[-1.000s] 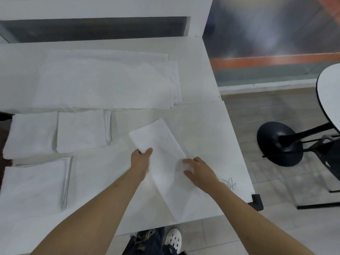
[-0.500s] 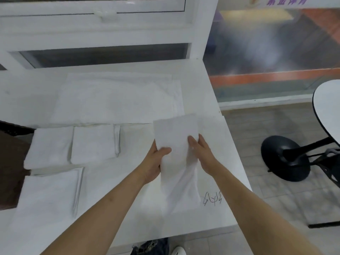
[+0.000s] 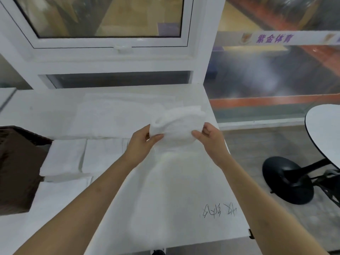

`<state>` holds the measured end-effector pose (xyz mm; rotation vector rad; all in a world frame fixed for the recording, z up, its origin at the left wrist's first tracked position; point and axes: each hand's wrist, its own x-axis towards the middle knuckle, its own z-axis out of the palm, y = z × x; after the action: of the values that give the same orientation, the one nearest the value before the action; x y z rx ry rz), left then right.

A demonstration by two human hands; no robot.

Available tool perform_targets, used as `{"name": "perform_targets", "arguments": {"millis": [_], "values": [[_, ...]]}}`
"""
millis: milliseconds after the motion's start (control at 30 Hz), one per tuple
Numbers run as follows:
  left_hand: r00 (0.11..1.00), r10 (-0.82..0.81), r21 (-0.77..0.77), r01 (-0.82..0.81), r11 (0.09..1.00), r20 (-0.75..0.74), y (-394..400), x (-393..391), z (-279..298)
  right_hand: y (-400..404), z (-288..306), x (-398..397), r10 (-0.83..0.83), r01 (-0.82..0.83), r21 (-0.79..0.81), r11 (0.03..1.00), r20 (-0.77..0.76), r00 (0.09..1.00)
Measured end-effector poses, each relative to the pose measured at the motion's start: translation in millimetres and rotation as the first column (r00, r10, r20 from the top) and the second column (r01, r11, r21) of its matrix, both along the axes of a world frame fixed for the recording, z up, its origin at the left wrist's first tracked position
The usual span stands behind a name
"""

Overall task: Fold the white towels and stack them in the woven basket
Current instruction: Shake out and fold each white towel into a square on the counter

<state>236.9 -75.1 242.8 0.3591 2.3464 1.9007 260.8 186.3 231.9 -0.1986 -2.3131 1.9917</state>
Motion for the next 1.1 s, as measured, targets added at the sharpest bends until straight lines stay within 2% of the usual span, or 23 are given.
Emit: {"name": "perform_targets", "arguments": {"millis": [100, 267, 367, 433, 533, 700, 833, 967, 1100], "values": [[0.994, 0.006, -0.179, -0.026, 0.983, -0.112, -14, 22, -24, 2, -10, 26, 0.047, -0.043, 0.161, 0.986, -0.021, 0.999], [0.987, -0.152, -0.43, 0.117, 0.895, -0.048, -38, 75, -96, 2, -66, 86, 0.155, -0.214, 0.386, 0.897, 0.18, 0.972], [0.982, -0.162, -0.438, 0.188, 0.879, 0.098, -42, 108, -118, 2, -103, 119, 0.201, -0.32, 0.406, 0.856, 0.307, 0.93], [0.975, -0.146, -0.419, 0.205, 0.884, 0.17, -45, 122, -130, 0, -114, 134, 0.218, -0.34, 0.355, 0.871, 0.341, 0.914], [0.959, -0.102, -0.36, 0.196, 0.912, 0.266, -49, 128, -146, -6, -119, 143, 0.215, -0.328, 0.28, 0.902, 0.366, 0.905], [0.952, 0.049, -0.348, 0.062, 0.936, 0.302, -41, 110, -148, -11, -124, 121, 0.105, -0.22, 0.246, 0.944, 0.408, 0.907], [0.933, 0.143, -0.334, -0.026, 0.942, 0.331, -30, 76, -154, -20, -134, 87, -0.009, -0.121, 0.286, 0.951, 0.414, 0.91], [0.891, 0.221, -0.406, -0.046, 0.913, 0.397, -17, 41, -171, -29, -153, 55, -0.09, -0.078, 0.338, 0.938, 0.454, 0.886], [0.863, 0.242, -0.458, -0.015, 0.889, 0.443, -12, 14, -196, -33, -172, 31, -0.167, -0.106, 0.479, 0.871, 0.492, 0.854]]}}
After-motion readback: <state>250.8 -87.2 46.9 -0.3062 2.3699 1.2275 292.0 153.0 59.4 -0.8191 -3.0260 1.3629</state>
